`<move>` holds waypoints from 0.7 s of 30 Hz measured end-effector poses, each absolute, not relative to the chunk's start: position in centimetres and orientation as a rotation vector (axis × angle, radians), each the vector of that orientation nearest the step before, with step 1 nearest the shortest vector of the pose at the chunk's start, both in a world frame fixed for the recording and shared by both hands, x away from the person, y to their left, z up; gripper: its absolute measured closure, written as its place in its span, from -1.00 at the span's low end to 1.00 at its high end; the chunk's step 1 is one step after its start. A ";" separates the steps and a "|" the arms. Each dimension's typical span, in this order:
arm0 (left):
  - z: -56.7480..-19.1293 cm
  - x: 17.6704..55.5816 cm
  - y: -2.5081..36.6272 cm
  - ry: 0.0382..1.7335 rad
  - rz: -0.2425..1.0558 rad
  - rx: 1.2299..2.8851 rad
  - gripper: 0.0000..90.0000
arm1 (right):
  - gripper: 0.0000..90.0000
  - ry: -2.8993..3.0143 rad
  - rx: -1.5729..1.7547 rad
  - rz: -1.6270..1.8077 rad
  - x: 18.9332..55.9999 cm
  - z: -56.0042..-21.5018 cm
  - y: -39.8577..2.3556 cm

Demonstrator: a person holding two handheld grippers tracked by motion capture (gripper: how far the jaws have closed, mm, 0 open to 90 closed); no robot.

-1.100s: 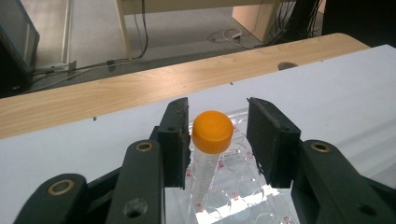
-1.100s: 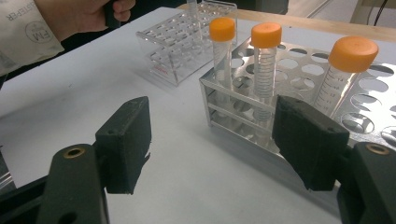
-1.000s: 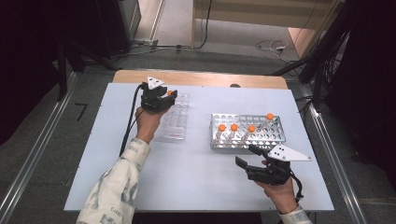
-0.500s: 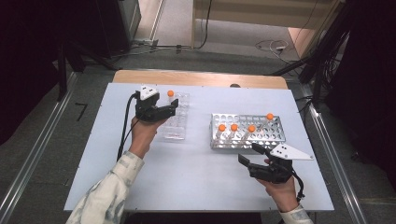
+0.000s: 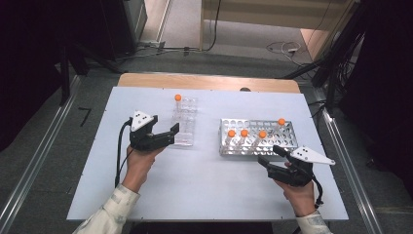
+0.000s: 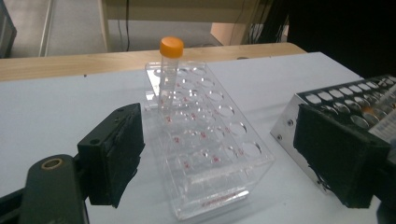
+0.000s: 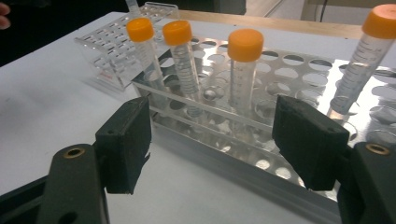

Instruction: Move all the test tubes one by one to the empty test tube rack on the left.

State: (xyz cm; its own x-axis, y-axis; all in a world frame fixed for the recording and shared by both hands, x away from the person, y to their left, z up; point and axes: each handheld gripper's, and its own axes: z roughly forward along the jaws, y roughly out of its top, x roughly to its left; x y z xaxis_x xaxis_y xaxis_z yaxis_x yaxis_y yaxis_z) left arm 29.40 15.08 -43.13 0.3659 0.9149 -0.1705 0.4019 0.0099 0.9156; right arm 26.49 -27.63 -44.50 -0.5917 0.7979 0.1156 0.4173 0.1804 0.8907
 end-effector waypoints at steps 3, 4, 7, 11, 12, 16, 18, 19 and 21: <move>-43.2 28.6 15.4 1.213 0.603 1.583 -0.66 | -0.40 2.075 1.161 1.371 26.7 -44.5 -28.0; -43.4 28.0 15.6 1.218 0.605 1.581 -0.66 | -0.40 2.070 1.161 1.368 26.8 -44.5 -28.1; -43.9 27.2 16.1 1.232 0.610 1.582 -0.66 | -0.40 2.048 1.186 1.362 27.0 -44.5 -28.6; -44.3 26.3 17.0 1.263 0.588 1.550 -0.66 | -0.40 2.025 1.205 1.347 27.4 -44.6 -29.1; -44.4 26.2 17.1 1.264 0.593 1.556 -0.66 | -0.40 2.019 1.212 1.345 27.5 -44.6 -29.2; -44.6 25.7 17.3 1.263 0.600 1.560 -0.66 | -0.39 1.996 1.225 1.329 28.1 -44.7 -29.4; -44.8 25.4 17.3 1.265 0.599 1.564 -0.66 | -0.39 1.984 1.236 1.319 28.5 -44.7 -29.5; -44.8 25.4 17.3 1.265 0.599 1.564 -0.66 | -0.39 1.976 1.246 1.317 28.7 -44.7 -29.5; -44.9 25.1 17.3 1.261 0.599 1.569 -0.66 | -0.39 1.967 1.249 1.315 28.8 -44.7 -29.6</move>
State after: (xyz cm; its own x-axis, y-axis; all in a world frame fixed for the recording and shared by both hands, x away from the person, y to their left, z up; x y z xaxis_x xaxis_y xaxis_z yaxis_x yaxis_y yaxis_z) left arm 25.10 17.27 -44.90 0.3346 0.9214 -0.1974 0.4289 0.0376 0.9026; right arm 28.84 -29.62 -44.66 -0.4808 0.8706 0.1040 0.4289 0.1301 0.8939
